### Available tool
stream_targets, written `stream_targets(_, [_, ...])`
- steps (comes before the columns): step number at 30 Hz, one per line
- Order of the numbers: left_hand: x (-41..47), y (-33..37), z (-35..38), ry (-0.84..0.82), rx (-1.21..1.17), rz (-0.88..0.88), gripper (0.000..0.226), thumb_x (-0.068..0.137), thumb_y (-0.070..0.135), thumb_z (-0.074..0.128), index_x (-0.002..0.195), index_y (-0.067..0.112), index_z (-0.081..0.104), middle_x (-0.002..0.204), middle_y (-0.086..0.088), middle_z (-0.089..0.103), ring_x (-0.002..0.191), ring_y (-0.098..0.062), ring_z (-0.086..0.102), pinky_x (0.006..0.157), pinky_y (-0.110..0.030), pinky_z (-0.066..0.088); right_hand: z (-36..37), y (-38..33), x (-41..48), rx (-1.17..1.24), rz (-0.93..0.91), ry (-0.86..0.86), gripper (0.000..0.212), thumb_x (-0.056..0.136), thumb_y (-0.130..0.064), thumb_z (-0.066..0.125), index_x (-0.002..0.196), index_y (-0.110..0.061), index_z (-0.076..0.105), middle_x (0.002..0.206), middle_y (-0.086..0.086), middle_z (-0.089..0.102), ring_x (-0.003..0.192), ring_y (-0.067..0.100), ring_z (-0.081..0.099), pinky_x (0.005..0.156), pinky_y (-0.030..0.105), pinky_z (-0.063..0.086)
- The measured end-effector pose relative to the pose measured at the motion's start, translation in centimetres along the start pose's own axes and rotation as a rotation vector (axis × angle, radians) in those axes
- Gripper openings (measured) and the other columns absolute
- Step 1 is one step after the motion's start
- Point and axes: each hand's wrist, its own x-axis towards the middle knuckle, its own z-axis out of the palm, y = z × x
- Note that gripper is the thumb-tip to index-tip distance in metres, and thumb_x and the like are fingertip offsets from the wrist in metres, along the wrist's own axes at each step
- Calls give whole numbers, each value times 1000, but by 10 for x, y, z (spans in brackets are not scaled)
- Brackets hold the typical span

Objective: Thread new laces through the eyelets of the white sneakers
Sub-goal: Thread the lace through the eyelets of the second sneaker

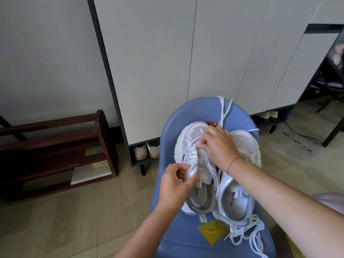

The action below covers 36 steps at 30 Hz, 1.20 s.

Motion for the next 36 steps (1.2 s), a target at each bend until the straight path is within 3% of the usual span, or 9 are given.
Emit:
stream_targets(4, [0, 1, -2, 2, 0, 7, 25, 75, 17, 81, 90, 20, 61, 93, -4, 62, 70, 4, 52, 65, -10, 45, -9, 17, 8, 28, 208, 92, 7, 80, -9, 70, 73, -9, 66, 85, 14, 56, 86, 36, 54, 75, 41, 39])
stream_targets(9, [0, 1, -2, 0, 6, 10, 25, 75, 17, 81, 88, 22, 60, 90, -1, 59, 69, 4, 51, 65, -10, 44, -21, 48, 18, 148, 614, 337, 11, 89, -12, 60, 88, -3, 65, 104, 20, 54, 101, 37, 50, 87, 39, 34])
stream_targets(11, [0, 1, -2, 4, 11, 10, 25, 74, 17, 81, 88, 21, 60, 89, -1, 59, 69, 4, 51, 64, -10, 44, -21, 50, 15, 187, 703, 345, 12, 89, -13, 60, 90, -3, 65, 107, 20, 53, 103, 36, 50, 88, 37, 34])
stream_targets(13, [1, 0, -2, 2, 7, 5, 26, 74, 17, 81, 89, 21, 61, 89, 0, 59, 68, 4, 51, 64, -10, 44, -19, 45, 11, 234, 624, 295, 7, 86, -13, 64, 86, -6, 66, 100, 15, 53, 97, 34, 53, 86, 37, 38])
stream_targets(17, [2, 0, 0, -2, 14, 0, 26, 73, 17, 81, 89, 21, 61, 90, -1, 60, 69, 1, 51, 64, -11, 45, -20, 20, 3, 346, 263, 201, 10, 73, -12, 77, 76, -13, 68, 83, -4, 45, 78, 19, 50, 75, 30, 40])
stream_targets(21, [1, 0, 1, 7, 15, -4, 27, 73, 17, 82, 91, 20, 61, 92, -3, 60, 71, -4, 52, 65, -11, 45, -11, 5, -2, 293, 76, -40, 12, 69, -15, 81, 78, -14, 72, 83, -7, 45, 83, 19, 50, 85, 36, 41])
stream_targets(26, [2, -1, 0, 9, 24, -4, 27, 73, 19, 82, 91, 21, 61, 93, -4, 63, 72, -4, 54, 66, -13, 46, -5, -2, 4, 105, -18, -83, 9, 70, -14, 79, 73, -14, 69, 81, -4, 43, 87, 27, 53, 88, 42, 37])
stream_targets(30, [1, -1, 0, 3, 8, -2, 27, 73, 19, 82, 90, 22, 61, 93, -4, 63, 71, -2, 53, 65, -12, 46, -2, 2, 5, 23, -29, -65, 12, 73, -13, 77, 70, -15, 65, 81, 2, 52, 86, 29, 55, 84, 41, 37])
stream_targets(36, [0, 1, -3, 0, -7, 6, 27, 74, 17, 82, 90, 19, 61, 88, 0, 58, 68, 4, 50, 65, -10, 44, -17, 24, 17, 42, 265, 109, 9, 85, -15, 66, 80, -8, 68, 94, 15, 57, 94, 35, 52, 82, 39, 35])
